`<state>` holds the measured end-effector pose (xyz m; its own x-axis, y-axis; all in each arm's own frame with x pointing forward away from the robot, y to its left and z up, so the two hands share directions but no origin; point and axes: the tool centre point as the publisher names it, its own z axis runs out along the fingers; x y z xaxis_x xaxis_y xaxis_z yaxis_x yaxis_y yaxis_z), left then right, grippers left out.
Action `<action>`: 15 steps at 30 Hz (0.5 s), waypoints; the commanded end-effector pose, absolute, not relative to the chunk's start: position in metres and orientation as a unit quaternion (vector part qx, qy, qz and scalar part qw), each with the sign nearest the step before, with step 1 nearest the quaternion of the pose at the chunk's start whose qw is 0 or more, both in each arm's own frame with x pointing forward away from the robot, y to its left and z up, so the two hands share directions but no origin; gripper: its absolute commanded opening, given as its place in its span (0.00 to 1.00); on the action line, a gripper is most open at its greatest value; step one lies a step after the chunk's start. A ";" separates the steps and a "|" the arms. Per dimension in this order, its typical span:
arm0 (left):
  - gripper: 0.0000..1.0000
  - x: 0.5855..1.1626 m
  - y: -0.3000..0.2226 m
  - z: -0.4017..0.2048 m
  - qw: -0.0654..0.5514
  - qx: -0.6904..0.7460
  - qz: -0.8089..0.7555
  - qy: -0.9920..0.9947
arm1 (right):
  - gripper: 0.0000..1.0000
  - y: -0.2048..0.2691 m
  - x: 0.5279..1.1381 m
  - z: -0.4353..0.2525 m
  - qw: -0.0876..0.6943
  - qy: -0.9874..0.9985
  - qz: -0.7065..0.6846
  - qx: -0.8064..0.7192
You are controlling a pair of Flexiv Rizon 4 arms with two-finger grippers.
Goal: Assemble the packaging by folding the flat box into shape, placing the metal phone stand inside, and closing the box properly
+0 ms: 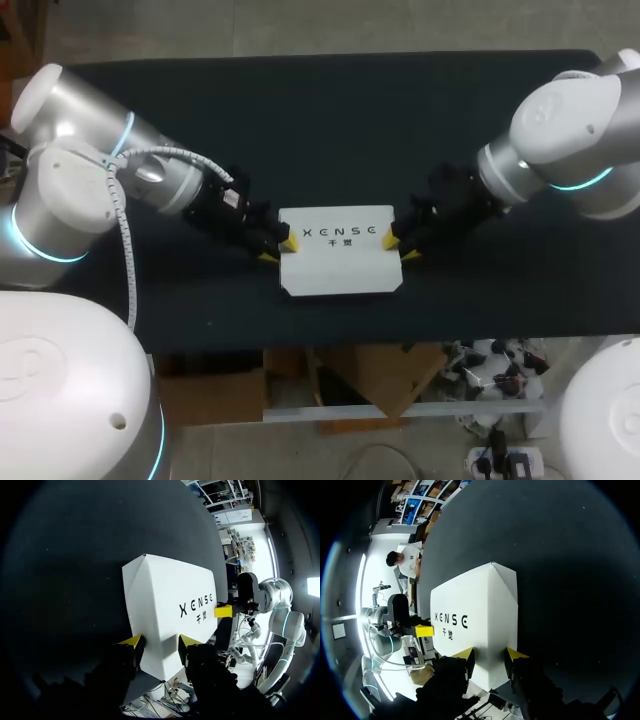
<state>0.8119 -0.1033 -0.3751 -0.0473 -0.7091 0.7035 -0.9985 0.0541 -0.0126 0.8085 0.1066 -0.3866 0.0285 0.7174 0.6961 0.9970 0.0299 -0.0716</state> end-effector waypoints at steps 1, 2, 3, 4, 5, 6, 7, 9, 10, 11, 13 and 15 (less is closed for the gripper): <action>0.45 0.816 -0.117 -0.372 0.274 0.636 0.258 -0.674 | 0.40 0.117 0.809 -0.382 0.297 -0.655 -0.238 -0.653; 0.45 0.816 -0.117 -0.372 0.275 0.637 0.256 -0.673 | 0.40 0.117 0.809 -0.381 0.297 -0.655 -0.238 -0.653; 0.45 0.817 -0.117 -0.372 0.275 0.638 0.255 -0.673 | 0.40 0.117 0.809 -0.380 0.297 -0.655 -0.238 -0.653; 0.44 0.817 -0.117 -0.372 0.276 0.639 0.254 -0.672 | 0.40 0.118 0.809 -0.380 0.297 -0.655 -0.238 -0.653; 0.45 0.818 -0.117 -0.372 0.277 0.640 0.252 -0.671 | 0.40 0.118 0.809 -0.380 0.298 -0.654 -0.238 -0.653; 0.44 0.818 -0.117 -0.372 0.278 0.641 0.251 -0.670 | 0.40 0.118 0.809 -0.380 0.299 -0.654 -0.237 -0.653; 0.44 0.818 -0.117 -0.372 0.281 0.641 0.250 -0.669 | 0.40 0.118 0.809 -0.380 0.301 -0.654 -0.236 -0.653; 0.44 0.819 -0.117 -0.371 0.283 0.643 0.247 -0.667 | 0.40 0.118 0.809 -0.379 0.303 -0.653 -0.234 -0.653; 0.44 0.819 -0.117 -0.371 0.285 0.644 0.246 -0.666 | 0.40 0.119 0.809 -0.379 0.305 -0.652 -0.233 -0.654; 0.44 0.819 -0.116 -0.371 0.285 0.645 0.245 -0.666 | 0.40 0.119 0.809 -0.379 0.307 -0.651 -0.231 -0.655; 0.44 0.820 -0.116 -0.370 0.289 0.646 0.242 -0.663 | 0.40 0.119 0.810 -0.379 0.313 -0.649 -0.229 -0.655; 0.44 0.820 -0.116 -0.370 0.293 0.648 0.238 -0.661 | 0.40 0.120 0.810 -0.380 0.322 -0.646 -0.223 -0.655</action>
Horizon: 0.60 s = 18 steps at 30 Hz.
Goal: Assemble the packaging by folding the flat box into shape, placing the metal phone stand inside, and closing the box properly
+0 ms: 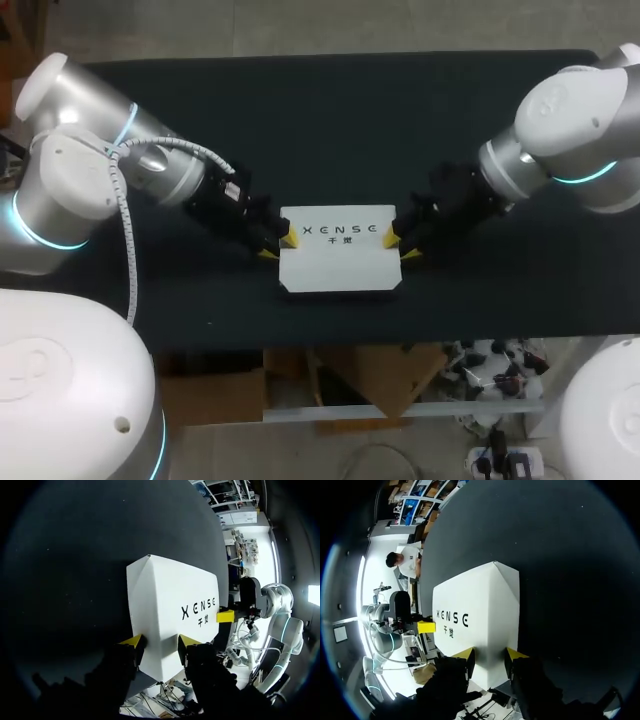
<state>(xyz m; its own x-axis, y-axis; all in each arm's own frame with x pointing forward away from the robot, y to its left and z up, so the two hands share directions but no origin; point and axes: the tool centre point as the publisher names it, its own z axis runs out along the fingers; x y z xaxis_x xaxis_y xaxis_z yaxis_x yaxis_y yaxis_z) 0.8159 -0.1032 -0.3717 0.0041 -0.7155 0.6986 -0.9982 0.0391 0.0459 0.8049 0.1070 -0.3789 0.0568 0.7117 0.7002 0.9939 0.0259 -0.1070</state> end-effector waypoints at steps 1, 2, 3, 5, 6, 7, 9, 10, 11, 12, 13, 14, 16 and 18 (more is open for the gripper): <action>0.44 0.820 -0.116 -0.370 0.295 0.649 0.237 -0.660 | 0.40 0.120 0.811 -0.380 0.324 -0.646 -0.222 -0.655; 0.44 0.820 -0.116 -0.370 0.295 0.650 0.234 -0.660 | 0.40 0.120 0.811 -0.381 0.324 -0.644 -0.220 -0.657; 0.44 0.820 -0.117 -0.370 0.296 0.652 0.232 -0.658 | 0.40 0.120 0.811 -0.381 0.326 -0.644 -0.218 -0.657; 0.44 0.821 -0.116 -0.370 0.300 0.653 0.230 -0.656 | 0.40 0.120 0.811 -0.381 0.329 -0.642 -0.218 -0.658; 0.43 0.821 -0.116 -0.370 0.300 0.654 0.228 -0.656 | 0.40 0.120 0.811 -0.380 0.330 -0.641 -0.217 -0.658; 0.43 0.821 -0.116 -0.369 0.301 0.655 0.227 -0.654 | 0.40 0.120 0.811 -0.380 0.331 -0.641 -0.217 -0.658; 0.44 0.821 -0.117 -0.368 0.302 0.657 0.224 -0.654 | 0.40 0.120 0.811 -0.379 0.332 -0.640 -0.216 -0.659; 0.44 0.821 -0.117 -0.367 0.304 0.657 0.223 -0.653 | 0.40 0.119 0.811 -0.378 0.334 -0.638 -0.215 -0.660; 0.44 0.821 -0.117 -0.366 0.306 0.658 0.221 -0.652 | 0.40 0.119 0.812 -0.378 0.334 -0.637 -0.215 -0.660; 0.44 0.821 -0.117 -0.366 0.307 0.659 0.219 -0.651 | 0.40 0.119 0.812 -0.378 0.337 -0.637 -0.214 -0.659; 0.43 0.821 -0.118 -0.365 0.309 0.659 0.217 -0.650 | 0.40 0.120 0.812 -0.377 0.338 -0.637 -0.213 -0.659; 0.44 0.821 -0.118 -0.365 0.311 0.660 0.216 -0.649 | 0.40 0.120 0.812 -0.377 0.339 -0.636 -0.213 -0.660; 0.44 0.822 -0.118 -0.364 0.314 0.661 0.212 -0.648 | 0.40 0.120 0.812 -0.376 0.340 -0.636 -0.212 -0.660; 0.44 0.822 -0.118 -0.364 0.316 0.662 0.211 -0.646 | 0.40 0.120 0.812 -0.375 0.342 -0.635 -0.211 -0.660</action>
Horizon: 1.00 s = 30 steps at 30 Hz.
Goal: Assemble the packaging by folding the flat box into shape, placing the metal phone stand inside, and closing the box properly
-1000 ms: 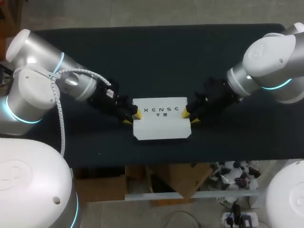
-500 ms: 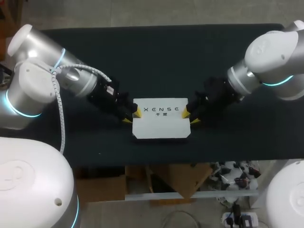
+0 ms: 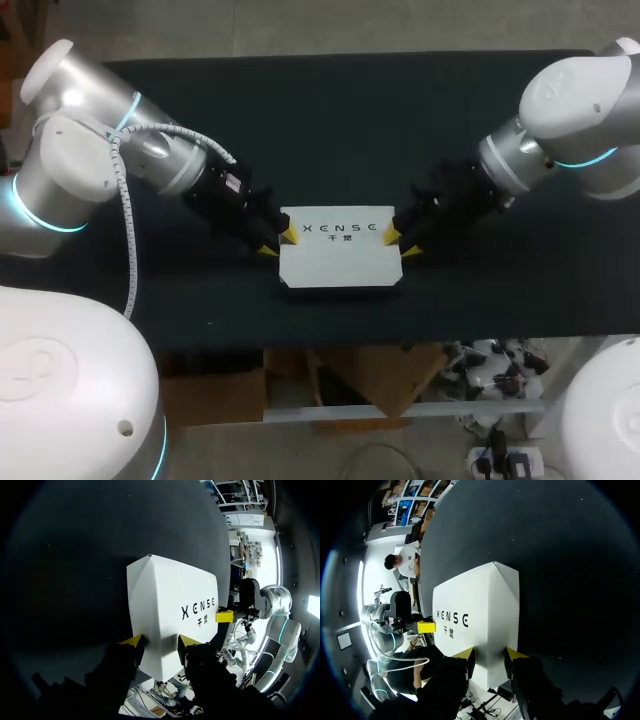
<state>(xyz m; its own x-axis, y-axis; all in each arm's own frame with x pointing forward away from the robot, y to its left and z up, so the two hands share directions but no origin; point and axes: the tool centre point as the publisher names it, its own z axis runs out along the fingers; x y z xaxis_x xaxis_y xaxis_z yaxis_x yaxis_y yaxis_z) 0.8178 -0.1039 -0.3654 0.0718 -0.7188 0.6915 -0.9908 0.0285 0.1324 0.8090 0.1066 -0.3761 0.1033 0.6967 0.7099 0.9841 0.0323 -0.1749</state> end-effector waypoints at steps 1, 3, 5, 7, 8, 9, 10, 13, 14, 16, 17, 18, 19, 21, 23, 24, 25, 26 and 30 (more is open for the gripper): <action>0.44 0.822 -0.118 -0.363 0.318 0.663 0.209 -0.645 | 0.40 0.120 0.812 -0.374 0.342 -0.634 -0.211 -0.660; 0.44 0.823 -0.118 -0.363 0.322 0.663 0.206 -0.644 | 0.40 0.120 0.812 -0.373 0.344 -0.633 -0.211 -0.661; 0.44 0.823 -0.118 -0.362 0.326 0.664 0.203 -0.641 | 0.40 0.120 0.812 -0.372 0.345 -0.632 -0.209 -0.662; 0.44 0.824 -0.118 -0.362 0.330 0.666 0.199 -0.639 | 0.40 0.120 0.813 -0.371 0.347 -0.630 -0.207 -0.663; 0.44 0.824 -0.118 -0.362 0.331 0.667 0.196 -0.638 | 0.40 0.120 0.813 -0.370 0.348 -0.630 -0.206 -0.663; 0.44 0.824 -0.118 -0.362 0.332 0.668 0.194 -0.637 | 0.40 0.120 0.813 -0.370 0.348 -0.630 -0.205 -0.663; 0.44 0.825 -0.118 -0.362 0.334 0.670 0.191 -0.635 | 0.40 0.120 0.813 -0.369 0.349 -0.630 -0.205 -0.664; 0.44 0.826 -0.118 -0.362 0.340 0.672 0.185 -0.632 | 0.40 0.120 0.814 -0.368 0.352 -0.628 -0.203 -0.663; 0.44 0.826 -0.118 -0.362 0.338 0.674 0.184 -0.630 | 0.40 0.120 0.814 -0.367 0.352 -0.628 -0.202 -0.663; 0.44 0.827 -0.118 -0.362 0.341 0.675 0.181 -0.629 | 0.40 0.120 0.814 -0.367 0.355 -0.628 -0.201 -0.663; 0.44 0.827 -0.118 -0.362 0.341 0.676 0.179 -0.629 | 0.40 0.121 0.814 -0.367 0.356 -0.628 -0.200 -0.663; 0.44 0.827 -0.118 -0.361 0.342 0.677 0.177 -0.628 | 0.40 0.121 0.815 -0.366 0.357 -0.627 -0.200 -0.663; 0.44 0.828 -0.118 -0.361 0.344 0.677 0.175 -0.627 | 0.40 0.121 0.815 -0.366 0.359 -0.627 -0.199 -0.662; 0.44 0.829 -0.118 -0.360 0.345 0.680 0.171 -0.624 | 0.40 0.121 0.816 -0.366 0.360 -0.626 -0.198 -0.663; 0.44 0.829 -0.117 -0.360 0.348 0.681 0.169 -0.622 | 0.40 0.121 0.816 -0.365 0.361 -0.626 -0.196 -0.663; 0.44 0.830 -0.117 -0.360 0.349 0.682 0.168 -0.621 | 0.40 0.122 0.817 -0.364 0.362 -0.626 -0.195 -0.663; 0.44 0.830 -0.117 -0.360 0.350 0.682 0.167 -0.620 | 0.40 0.122 0.817 -0.364 0.364 -0.625 -0.194 -0.662; 0.44 0.830 -0.117 -0.360 0.351 0.683 0.166 -0.619 | 0.40 0.122 0.817 -0.364 0.366 -0.625 -0.193 -0.662; 0.44 0.831 -0.116 -0.359 0.351 0.687 0.163 -0.615 | 0.40 0.122 0.819 -0.365 0.374 -0.622 -0.187 -0.662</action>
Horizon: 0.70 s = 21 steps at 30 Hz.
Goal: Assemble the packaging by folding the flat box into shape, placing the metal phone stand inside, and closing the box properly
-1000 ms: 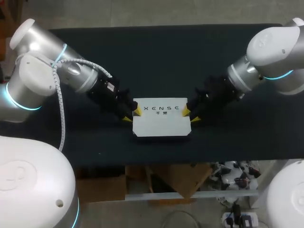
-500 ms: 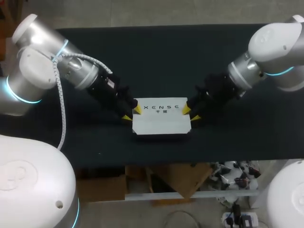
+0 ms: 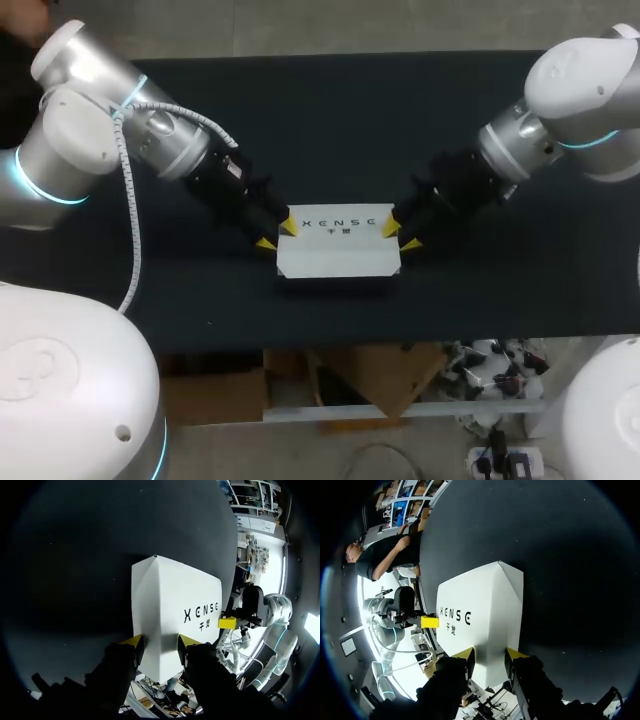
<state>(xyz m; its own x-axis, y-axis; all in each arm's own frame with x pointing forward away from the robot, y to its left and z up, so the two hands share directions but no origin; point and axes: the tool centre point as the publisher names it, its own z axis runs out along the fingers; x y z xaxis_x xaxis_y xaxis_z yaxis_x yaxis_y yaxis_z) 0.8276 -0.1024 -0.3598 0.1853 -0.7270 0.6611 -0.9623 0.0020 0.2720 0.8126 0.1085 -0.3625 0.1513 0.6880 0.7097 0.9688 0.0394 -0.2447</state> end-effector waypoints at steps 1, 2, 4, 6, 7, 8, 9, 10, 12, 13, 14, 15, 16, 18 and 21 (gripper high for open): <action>0.44 0.831 -0.116 -0.359 0.351 0.689 0.161 -0.614 | 0.40 0.122 0.819 -0.365 0.375 -0.622 -0.187 -0.662; 0.44 0.831 -0.116 -0.358 0.351 0.691 0.160 -0.612 | 0.40 0.122 0.820 -0.365 0.377 -0.621 -0.186 -0.662; 0.44 0.831 -0.116 -0.357 0.351 0.693 0.158 -0.609 | 0.41 0.122 0.821 -0.365 0.380 -0.620 -0.185 -0.661; 0.44 0.831 -0.115 -0.356 0.351 0.695 0.158 -0.608 | 0.41 0.122 0.821 -0.365 0.382 -0.619 -0.185 -0.660; 0.44 0.831 -0.115 -0.355 0.351 0.696 0.158 -0.607 | 0.41 0.122 0.821 -0.365 0.383 -0.619 -0.184 -0.660; 0.44 0.831 -0.115 -0.355 0.351 0.696 0.158 -0.606 | 0.41 0.122 0.821 -0.365 0.384 -0.619 -0.184 -0.660; 0.44 0.831 -0.115 -0.355 0.351 0.697 0.158 -0.606 | 0.41 0.122 0.822 -0.365 0.386 -0.618 -0.184 -0.660; 0.44 0.831 -0.115 -0.355 0.351 0.698 0.157 -0.605 | 0.41 0.121 0.822 -0.365 0.387 -0.618 -0.184 -0.659; 0.44 0.831 -0.115 -0.354 0.350 0.699 0.156 -0.604 | 0.41 0.121 0.822 -0.364 0.388 -0.617 -0.183 -0.660; 0.44 0.831 -0.115 -0.353 0.351 0.699 0.156 -0.603 | 0.41 0.121 0.822 -0.363 0.388 -0.617 -0.183 -0.660; 0.44 0.832 -0.115 -0.353 0.351 0.699 0.155 -0.603 | 0.41 0.121 0.822 -0.363 0.388 -0.617 -0.183 -0.660; 0.44 0.832 -0.115 -0.353 0.352 0.700 0.155 -0.602 | 0.41 0.121 0.823 -0.362 0.388 -0.616 -0.184 -0.660; 0.44 0.832 -0.116 -0.353 0.352 0.700 0.154 -0.602 | 0.41 0.121 0.823 -0.362 0.388 -0.616 -0.184 -0.660; 0.44 0.832 -0.116 -0.351 0.353 0.700 0.153 -0.601 | 0.41 0.121 0.823 -0.361 0.388 -0.616 -0.184 -0.661; 0.44 0.833 -0.116 -0.350 0.354 0.700 0.151 -0.601 | 0.40 0.121 0.823 -0.359 0.389 -0.614 -0.185 -0.662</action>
